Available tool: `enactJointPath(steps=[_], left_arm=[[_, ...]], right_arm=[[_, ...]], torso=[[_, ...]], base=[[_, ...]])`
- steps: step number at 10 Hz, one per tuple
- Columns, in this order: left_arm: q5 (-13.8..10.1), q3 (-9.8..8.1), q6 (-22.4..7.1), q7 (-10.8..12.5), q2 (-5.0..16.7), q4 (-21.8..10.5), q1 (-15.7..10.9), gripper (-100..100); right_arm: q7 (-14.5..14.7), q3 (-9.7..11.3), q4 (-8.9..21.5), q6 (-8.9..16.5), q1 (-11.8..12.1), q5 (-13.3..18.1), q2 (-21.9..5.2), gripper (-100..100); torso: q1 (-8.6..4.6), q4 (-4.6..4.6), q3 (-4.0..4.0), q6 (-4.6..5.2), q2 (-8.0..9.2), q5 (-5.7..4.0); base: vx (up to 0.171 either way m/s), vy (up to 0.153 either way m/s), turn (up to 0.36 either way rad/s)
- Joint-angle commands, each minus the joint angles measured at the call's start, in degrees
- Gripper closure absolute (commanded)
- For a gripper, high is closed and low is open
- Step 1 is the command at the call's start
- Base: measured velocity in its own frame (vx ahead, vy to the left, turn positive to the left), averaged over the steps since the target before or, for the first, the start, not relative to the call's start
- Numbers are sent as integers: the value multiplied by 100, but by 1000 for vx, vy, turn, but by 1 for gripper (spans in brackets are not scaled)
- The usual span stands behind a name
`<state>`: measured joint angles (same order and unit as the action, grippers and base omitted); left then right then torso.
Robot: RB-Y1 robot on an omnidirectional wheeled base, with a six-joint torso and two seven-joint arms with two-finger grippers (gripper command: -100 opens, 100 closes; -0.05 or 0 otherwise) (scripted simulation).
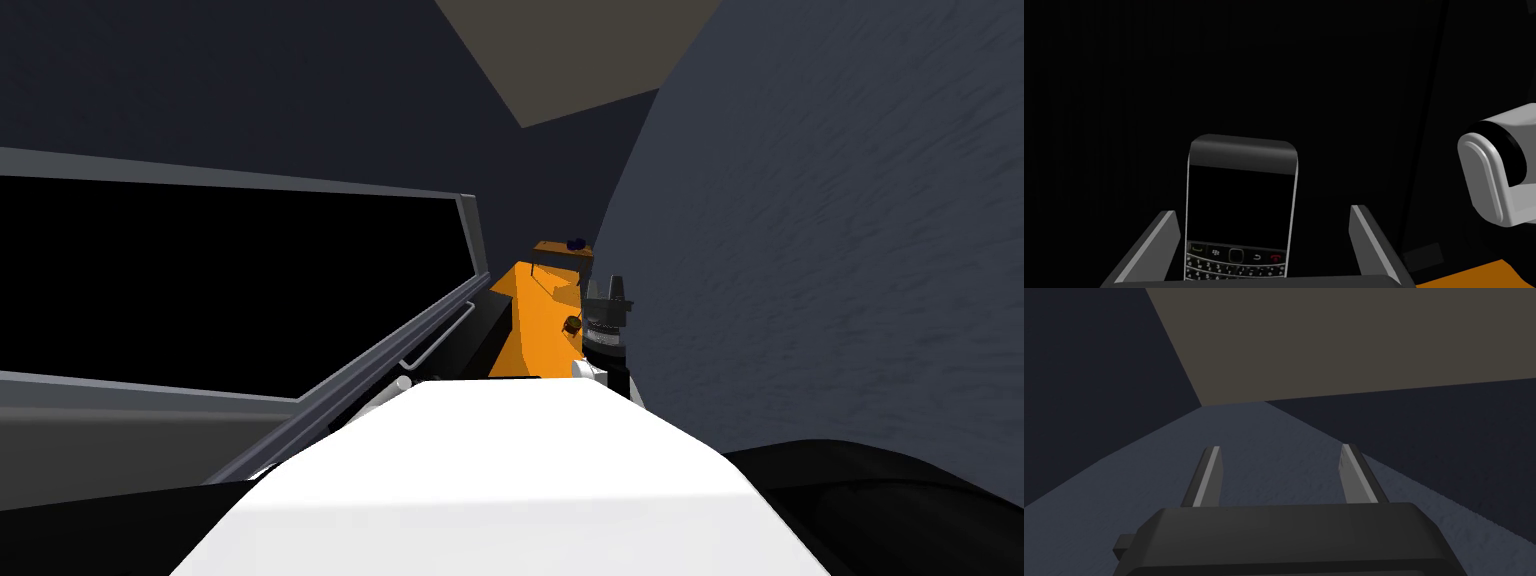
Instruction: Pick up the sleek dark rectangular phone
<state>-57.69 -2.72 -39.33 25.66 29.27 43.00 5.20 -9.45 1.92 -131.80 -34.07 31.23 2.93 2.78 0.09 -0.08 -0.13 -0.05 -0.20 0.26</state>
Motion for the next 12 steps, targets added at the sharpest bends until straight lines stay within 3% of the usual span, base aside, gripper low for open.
enactJointPath(steps=[1, 5, 6, 7, 8, 10, 11, 12], left_arm=[[0, 0, 0, 0, 0, 0, 0, 100], [1, 1, -4, -2, 2, 2, 0, 100], [0, 1, -4, -1, 2, 2, 1, 0], [19, 2, 27, -29, -68, -47, -11, 100], [-121, 23, -157, 37, 154, 99, 37, 100], [-261, 44, -340, 102, 375, 246, 84, 100], [-205, 35, -278, 88, 310, 245, 100, 100], [-214, 32, -306, 104, 330, 260, 103, 0]], right_arm=[[0, 0, 0, 0, 0, 0, 0, 0], [0, 0, 0, 0, 0, 0, 0, 0], [0, 0, 0, 0, 0, 0, 0, 0], [0, 0, 0, 0, 0, 0, 0, 0], [0, 0, 0, 0, 0, 0, 0, 0], [0, 0, 0, 0, 0, 0, 0, 0], [0, 0, 0, 0, 0, 0, 0, 0], [0, 0, 0, 0, 0, 0, 0, 0]], torso=[[0, 0, 0, 0, 0, 0], [5, -1, -2, -1, -3, 3], [6, -1, -2, 0, -3, 3], [6, -1, -2, 0, -4, 3], [8, -2, -2, 1, -2, 8], [7, -2, -3, -3, -4, 7], [7, -1, -3, -3, -4, 4], [6, -3, -3, -1, -4, 10]], base=[[0, 0, 0], [0, 0, 0], [0, 0, 0], [-2, 14, -6], [0, 0, 0], [5, -6, 16], [0, 0, 0], [0, 0, 0]])
